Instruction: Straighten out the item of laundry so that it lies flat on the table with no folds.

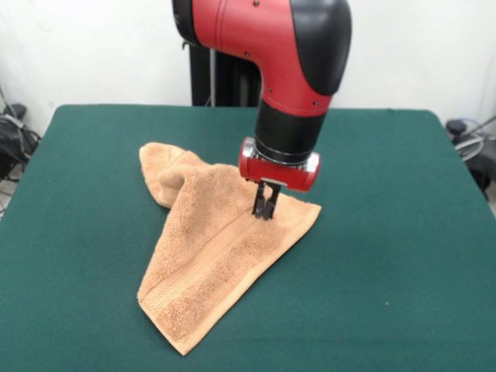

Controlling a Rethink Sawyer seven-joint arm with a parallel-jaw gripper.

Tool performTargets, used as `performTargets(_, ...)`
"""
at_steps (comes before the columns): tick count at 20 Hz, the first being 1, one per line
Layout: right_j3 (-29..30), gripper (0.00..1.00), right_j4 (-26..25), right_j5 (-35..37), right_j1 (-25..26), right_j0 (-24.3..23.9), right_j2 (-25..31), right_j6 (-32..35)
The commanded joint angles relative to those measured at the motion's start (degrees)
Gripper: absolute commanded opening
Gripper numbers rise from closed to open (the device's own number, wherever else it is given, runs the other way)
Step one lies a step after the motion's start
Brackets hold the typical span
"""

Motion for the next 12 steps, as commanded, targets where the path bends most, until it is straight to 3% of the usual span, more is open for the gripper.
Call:
performTargets(1, 3.32, 0.0, -0.01, -0.1, 1.14, -0.95, 4.76, 9.82)
performTargets(4, 2.76, 0.0, -0.59, -3.81, 3.69, -2.08, 6.02, 9.56)
performTargets(12, 0.67, 0.0, -0.85, -4.36, 6.96, -1.29, 5.25, 9.37)
